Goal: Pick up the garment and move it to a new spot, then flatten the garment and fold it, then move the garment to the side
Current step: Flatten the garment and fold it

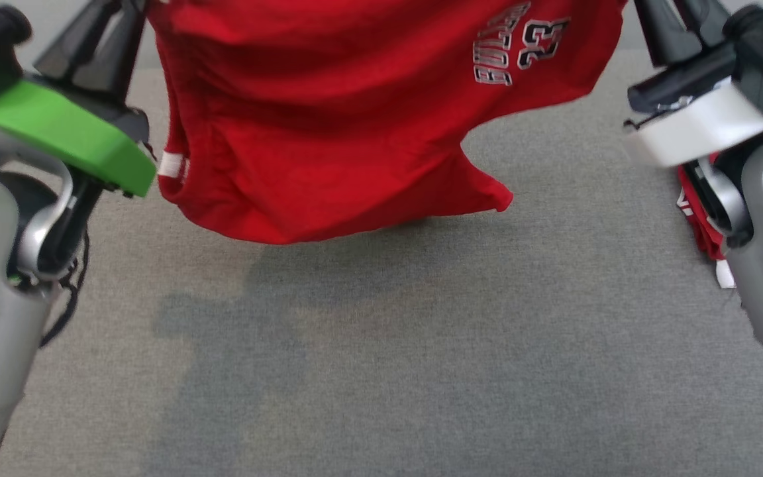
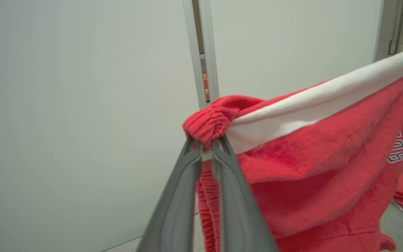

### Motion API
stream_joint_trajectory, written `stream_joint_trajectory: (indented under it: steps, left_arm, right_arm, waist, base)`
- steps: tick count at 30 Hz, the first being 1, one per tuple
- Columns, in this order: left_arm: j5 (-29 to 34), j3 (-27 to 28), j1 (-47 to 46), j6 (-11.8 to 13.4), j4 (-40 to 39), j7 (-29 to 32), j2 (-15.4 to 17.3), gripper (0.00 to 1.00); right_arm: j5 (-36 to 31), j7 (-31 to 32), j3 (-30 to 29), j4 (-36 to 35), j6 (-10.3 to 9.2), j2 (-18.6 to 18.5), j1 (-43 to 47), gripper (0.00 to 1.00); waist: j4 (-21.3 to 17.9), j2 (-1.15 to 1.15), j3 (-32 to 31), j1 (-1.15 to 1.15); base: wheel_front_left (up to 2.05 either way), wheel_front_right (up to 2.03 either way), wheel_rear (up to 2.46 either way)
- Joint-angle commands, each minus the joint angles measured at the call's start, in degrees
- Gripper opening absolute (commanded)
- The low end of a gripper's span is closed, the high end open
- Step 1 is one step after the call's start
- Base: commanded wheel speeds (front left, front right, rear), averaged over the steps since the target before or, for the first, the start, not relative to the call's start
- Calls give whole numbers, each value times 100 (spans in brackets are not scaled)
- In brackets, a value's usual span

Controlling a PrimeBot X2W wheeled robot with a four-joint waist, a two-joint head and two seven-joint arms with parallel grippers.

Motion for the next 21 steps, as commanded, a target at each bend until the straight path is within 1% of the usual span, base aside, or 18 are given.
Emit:
stream_joint_trajectory:
  steps: [1, 4, 5, 7, 10, 13, 16, 18, 21]
  left_arm:
    - [101, -20, -320, -60, 107, 85, 88, 0]
    - [9, -17, -867, -152, 580, 194, -24, 0]
    - [18, -8, -1064, -182, 734, 224, -13, 0]
    - [83, -16, -1567, -240, 1086, 271, 6, 0]
    - [112, 23, -2359, -306, 1802, 173, -137, 0]
    - [243, 99, -3155, -309, 2491, -126, -244, 0]
    - [398, 172, -3890, -258, 3237, -645, -438, 0]
    - [445, 237, -4317, -245, 3644, -1005, -540, 0]
    - [475, 270, -4691, -243, 4187, -1464, -719, 0]
  right_arm:
    - [81, 28, 74, 122, -9, -154, -306, 0]
    - [168, -25, 313, 579, -9, -260, -1004, 0]
    - [178, -56, 419, 740, -9, -262, -1249, 0]
    - [242, -102, 578, 1195, -9, -217, -1889, 0]
    - [224, -247, 717, 2042, -10, -71, -2874, 0]
    - [3, -562, 797, 2827, -11, 33, -3780, 0]
    - [-315, -906, 672, 3642, -16, 160, -4502, 0]
    - [-561, -1047, 586, 4004, -17, 287, -4882, 0]
    - [-846, -1145, 341, 4324, -17, 477, -5145, 0]
  waist:
    - [0, 0, 579, 0]
    - [-72, 0, 1009, 0]
    - [-115, 0, 1126, 0]
    - [-200, 0, 1409, 0]
    - [-279, 0, 1787, 0]
    - [-329, 0, 2054, 0]
    - [-341, 0, 2214, 0]
    - [-353, 0, 2307, 0]
    - [-343, 0, 2412, 0]
  base:
    - [0, 0, 0]
    - [0, 0, 0]
    - [0, 0, 0]
    - [0, 0, 0]
    - [0, 0, 0]
    - [0, 0, 0]
    - [0, 0, 0]
    - [0, 0, 0]
    - [0, 0, 0]
